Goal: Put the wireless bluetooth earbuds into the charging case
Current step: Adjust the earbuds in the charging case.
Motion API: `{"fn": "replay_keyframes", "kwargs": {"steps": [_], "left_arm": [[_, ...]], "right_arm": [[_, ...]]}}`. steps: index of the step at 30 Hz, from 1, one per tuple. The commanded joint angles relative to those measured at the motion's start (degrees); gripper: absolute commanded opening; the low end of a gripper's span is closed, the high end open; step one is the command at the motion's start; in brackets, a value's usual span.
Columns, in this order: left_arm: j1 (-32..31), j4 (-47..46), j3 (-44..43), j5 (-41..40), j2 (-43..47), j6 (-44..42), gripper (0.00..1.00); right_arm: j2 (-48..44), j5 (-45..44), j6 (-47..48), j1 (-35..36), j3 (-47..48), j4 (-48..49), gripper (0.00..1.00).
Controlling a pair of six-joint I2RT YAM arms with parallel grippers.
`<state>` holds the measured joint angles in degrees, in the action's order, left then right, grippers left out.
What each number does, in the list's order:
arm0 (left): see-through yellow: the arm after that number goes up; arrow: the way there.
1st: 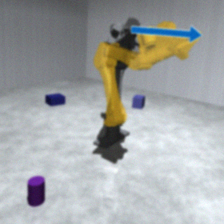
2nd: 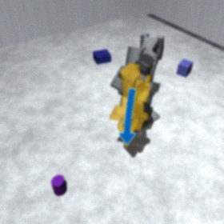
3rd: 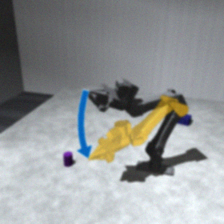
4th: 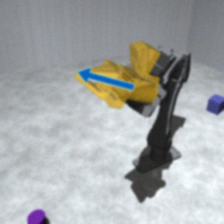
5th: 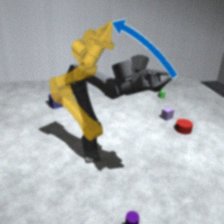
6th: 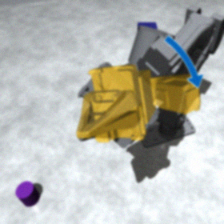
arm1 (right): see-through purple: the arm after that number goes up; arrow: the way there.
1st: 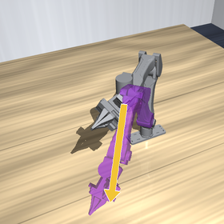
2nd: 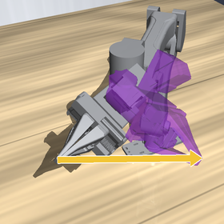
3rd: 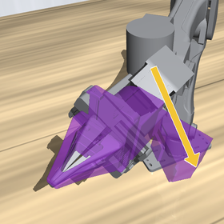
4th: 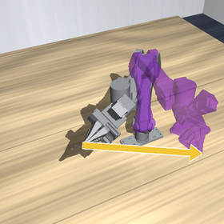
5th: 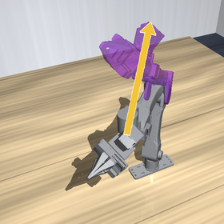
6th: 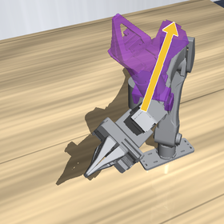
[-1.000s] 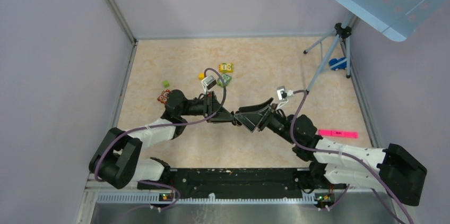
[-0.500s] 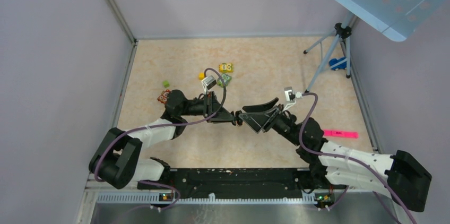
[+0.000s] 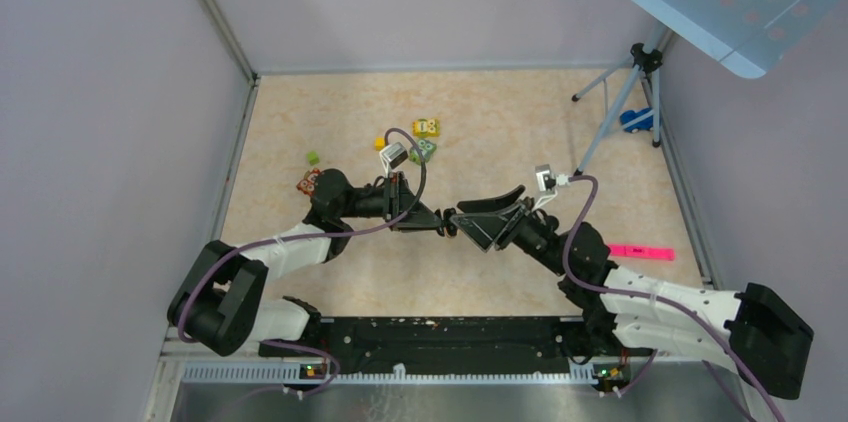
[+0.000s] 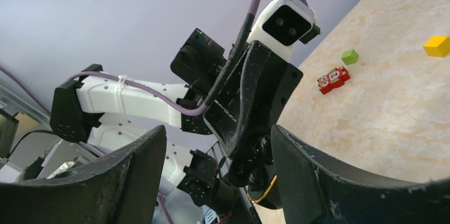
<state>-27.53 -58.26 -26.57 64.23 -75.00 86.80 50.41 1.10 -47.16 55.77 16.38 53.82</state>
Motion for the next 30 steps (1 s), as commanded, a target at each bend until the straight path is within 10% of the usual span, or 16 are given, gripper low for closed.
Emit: {"fn": "replay_keyframes", "kwargs": {"steps": [1, 30], "left_arm": [[0.19, -2.29, -0.95, -0.15, 1.25, -1.12, 0.00], [0.18, -1.87, -1.13, -0.36, 0.68, -1.42, 0.00]], "right_arm": [[0.80, 0.19, -0.25, 0.94, -1.05, 2.83, 0.70], [1.34, 2.79, -0.62, 1.75, -2.45, 5.59, 0.62]]}}
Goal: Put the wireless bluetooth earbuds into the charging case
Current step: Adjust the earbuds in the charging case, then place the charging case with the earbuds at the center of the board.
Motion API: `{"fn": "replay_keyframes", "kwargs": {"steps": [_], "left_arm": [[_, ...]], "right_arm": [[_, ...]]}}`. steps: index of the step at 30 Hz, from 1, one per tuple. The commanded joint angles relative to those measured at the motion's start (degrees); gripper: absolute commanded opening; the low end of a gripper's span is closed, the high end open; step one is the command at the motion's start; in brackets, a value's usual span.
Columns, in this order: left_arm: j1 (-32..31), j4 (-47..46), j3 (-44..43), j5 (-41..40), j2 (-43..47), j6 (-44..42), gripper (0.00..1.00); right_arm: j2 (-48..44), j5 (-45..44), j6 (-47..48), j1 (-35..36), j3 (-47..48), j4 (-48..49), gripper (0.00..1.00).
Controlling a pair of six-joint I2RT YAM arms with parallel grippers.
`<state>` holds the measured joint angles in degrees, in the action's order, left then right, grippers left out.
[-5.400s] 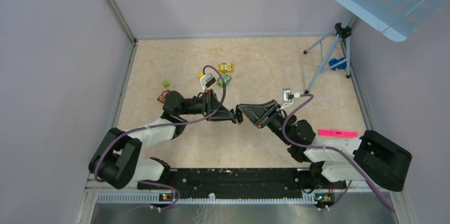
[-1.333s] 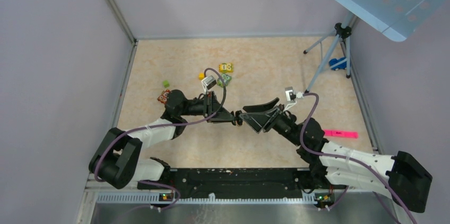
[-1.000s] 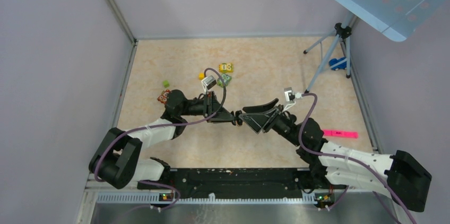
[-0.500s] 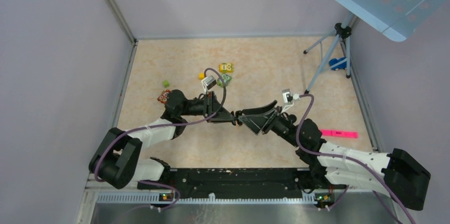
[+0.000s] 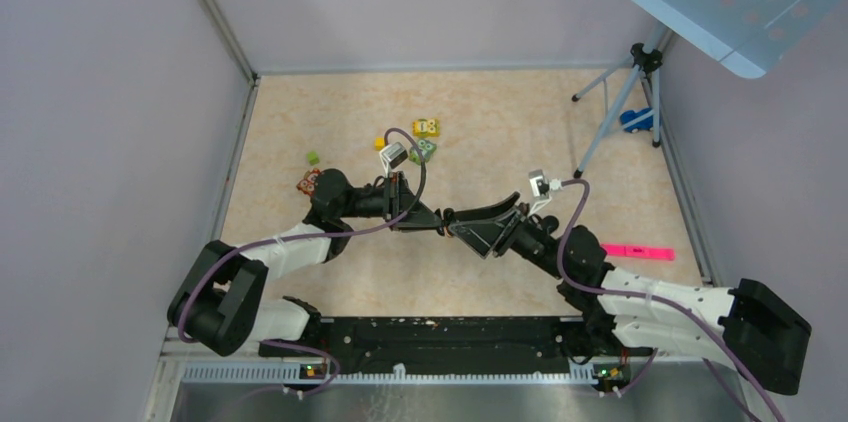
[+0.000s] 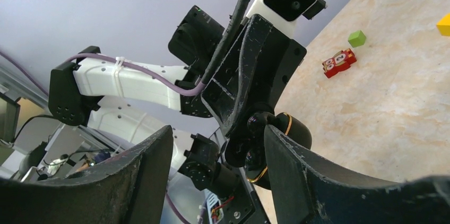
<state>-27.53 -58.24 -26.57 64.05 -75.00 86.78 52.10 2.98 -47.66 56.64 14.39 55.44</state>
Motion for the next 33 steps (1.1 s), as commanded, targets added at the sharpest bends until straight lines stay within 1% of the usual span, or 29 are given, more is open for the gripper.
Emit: {"fn": "replay_keyframes", "kwargs": {"steps": [1, 8, 13, 16, 19, 21, 23, 24, 25, 27, 29, 31, 33], "left_arm": [[0.16, -1.88, -1.17, -0.17, 0.68, -1.44, 0.00], [0.19, -1.88, -1.27, -0.10, 0.25, -1.53, 0.00], [0.24, -1.88, -1.72, 0.19, -0.04, -1.68, 0.00], [0.24, -1.79, -1.82, 0.25, -0.11, -1.84, 0.00], [0.20, -1.79, -2.02, 0.71, -0.06, -2.00, 0.00], [0.24, -2.13, -2.72, 1.93, -0.03, -2.10, 0.00], [0.24, -0.69, -3.54, 2.66, 0.28, -3.27, 0.00], [0.32, 1.55, -4.13, 2.51, 0.45, -5.19, 0.00], [0.30, 5.68, -5.10, 2.49, 0.57, -8.16, 0.00], [0.34, 18.51, -8.41, 2.38, -0.03, -18.44, 0.00], [0.33, 26.41, -12.50, 3.59, -2.74, -27.69, 0.00], [1.11, 30.25, -16.96, 4.55, -7.59, -32.79, 0.00], [1.78, 30.64, -22.61, 5.60, -14.05, -34.41, 0.00]], "right_arm": [[-0.51, 0.87, -0.12, 0.87, -0.47, 3.70, 0.62], [-4.19, -2.14, -0.44, 0.85, -2.65, 2.43, 0.61], [-7.62, -2.81, 0.81, 0.92, -2.69, -1.11, 0.61], [-10.15, -6.19, 1.33, 0.90, -3.20, -4.26, 0.61], [-13.95, -12.63, -0.15, 0.89, -3.27, -14.21, 0.63], [-17.06, -15.20, -0.76, 0.89, -3.95, -17.82, 0.67], [-20.84, -18.78, -1.43, 0.82, -2.91, -28.18, 0.69], [-22.51, -20.84, -1.89, 0.78, -1.87, -33.62, 0.70], [-24.12, -22.94, -2.44, 0.82, -0.91, -39.72, 0.71], [-27.09, -27.59, -3.74, 0.82, 1.53, -51.17, 0.72], [-29.86, -32.27, -6.35, 0.82, 3.47, -62.55, 0.73], [-33.18, -35.26, -7.84, 0.79, 4.55, -69.95, 0.74], [-36.23, -36.60, -6.53, 0.70, 5.86, -75.80, 0.74]]}}
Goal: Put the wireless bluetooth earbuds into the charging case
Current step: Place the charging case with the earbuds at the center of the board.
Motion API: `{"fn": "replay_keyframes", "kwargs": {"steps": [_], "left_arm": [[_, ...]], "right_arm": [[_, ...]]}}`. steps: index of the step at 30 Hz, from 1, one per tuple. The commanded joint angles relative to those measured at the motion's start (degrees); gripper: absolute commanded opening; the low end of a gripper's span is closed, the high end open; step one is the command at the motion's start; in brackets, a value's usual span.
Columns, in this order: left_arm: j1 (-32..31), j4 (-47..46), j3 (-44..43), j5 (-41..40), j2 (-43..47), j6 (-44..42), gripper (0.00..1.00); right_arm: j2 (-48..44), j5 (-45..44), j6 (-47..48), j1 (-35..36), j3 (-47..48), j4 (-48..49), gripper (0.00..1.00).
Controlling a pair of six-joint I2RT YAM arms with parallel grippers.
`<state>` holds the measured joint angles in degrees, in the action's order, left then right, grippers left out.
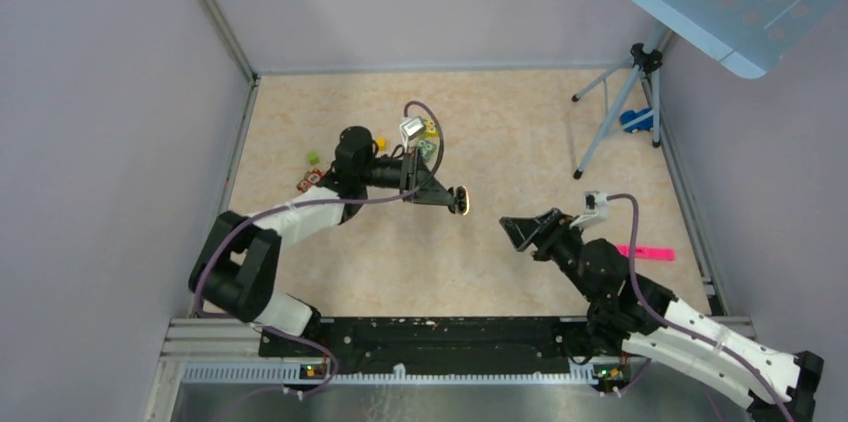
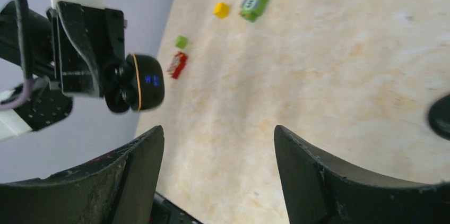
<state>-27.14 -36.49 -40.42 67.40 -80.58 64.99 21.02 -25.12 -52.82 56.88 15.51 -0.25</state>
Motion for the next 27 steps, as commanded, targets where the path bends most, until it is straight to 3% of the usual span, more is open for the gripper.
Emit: {"fn": "replay_keyframes", "kwargs": {"steps": [1, 7, 13, 20, 27], "left_arm": [[1.38, 8.82, -10.99, 2.51, -12.23, -12.85, 0.00], [0.37, 5.81, -22.55, 3.14, -31.67, -12.70, 0.00], [-3.00, 2.93, -30.40, 5.24, -43.11, -10.50, 0.00], [-3.84, -2.82, -29.49, 7.32, -47.78, -7.01, 0.00], [-3.86, -1.36, -27.32, 6.48, -49.32, -9.46, 0.00]], "right_arm": [[-6.35, -9.53, -1.44, 0.43, 6.12, -23.32, 0.74], [-9.63, -14.17, -3.20, 0.45, 13.22, -37.38, 0.73], [-9.47, -11.49, -2.02, 0.47, 11.86, -33.70, 0.73], [-8.89, -12.86, -0.88, 0.47, 13.22, -33.81, 0.73], [-8.75, -11.50, -2.05, 0.49, 11.88, -33.17, 0.73]]}}
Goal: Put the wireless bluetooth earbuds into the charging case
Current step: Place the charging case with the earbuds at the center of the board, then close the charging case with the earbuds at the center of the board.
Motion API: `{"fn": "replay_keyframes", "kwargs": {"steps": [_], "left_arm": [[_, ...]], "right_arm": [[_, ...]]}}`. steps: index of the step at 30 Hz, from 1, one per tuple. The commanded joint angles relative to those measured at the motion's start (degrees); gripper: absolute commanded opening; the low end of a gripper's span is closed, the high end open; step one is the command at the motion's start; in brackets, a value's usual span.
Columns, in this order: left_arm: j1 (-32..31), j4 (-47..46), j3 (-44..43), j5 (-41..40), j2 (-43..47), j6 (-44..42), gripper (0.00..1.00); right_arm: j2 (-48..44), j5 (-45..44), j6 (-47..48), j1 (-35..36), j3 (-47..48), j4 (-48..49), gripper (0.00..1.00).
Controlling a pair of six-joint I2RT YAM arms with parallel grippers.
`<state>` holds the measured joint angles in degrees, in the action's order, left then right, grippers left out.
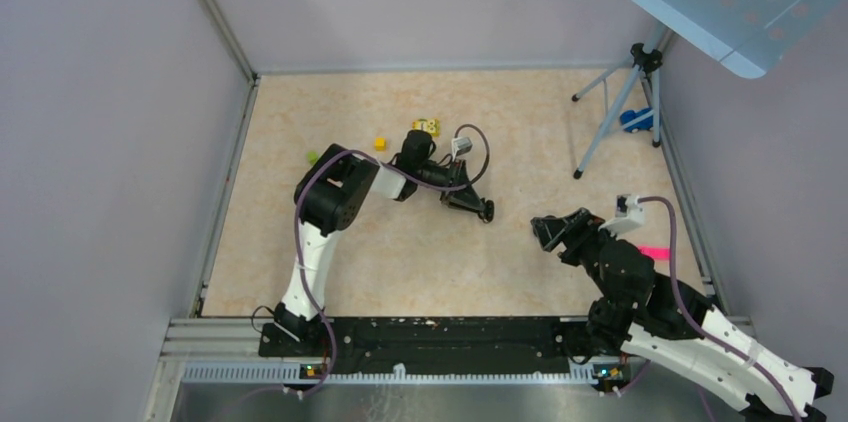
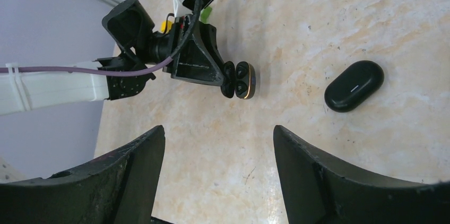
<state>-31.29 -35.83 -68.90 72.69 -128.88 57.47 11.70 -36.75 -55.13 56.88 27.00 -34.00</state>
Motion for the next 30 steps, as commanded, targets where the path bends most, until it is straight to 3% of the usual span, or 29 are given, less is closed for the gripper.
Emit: {"fn": "replay_keyframes", "kwargs": {"steps": [1, 12, 17, 22, 30], "left_arm": [[0.30, -0.68, 1.22, 0.80, -0.95, -2.97, 0.00], [0.27, 14.50, -0.92, -2.81, -0.93, -13.42, 0.00], [0.28, 16.82, -1.10, -3.67, -0.96, -15.12, 0.01], [0.28, 19.21, -1.28, -4.44, 0.48, -16.91, 0.31], [-0.05, 24.52, -0.60, -8.91, 4.34, -20.75, 0.60]], "right_arm": [[0.58, 0.43, 0.45, 0.46, 0.26, 0.98, 0.73], [2.65, 1.40, 1.53, 0.49, 0.58, 2.66, 0.73], [2.53, 1.58, 1.52, 0.50, 0.46, 2.81, 0.73], [2.58, 1.77, 1.30, 0.46, 0.25, 2.72, 0.73], [6.44, 2.24, 2.42, 0.45, 1.24, 3.93, 0.73]]}}
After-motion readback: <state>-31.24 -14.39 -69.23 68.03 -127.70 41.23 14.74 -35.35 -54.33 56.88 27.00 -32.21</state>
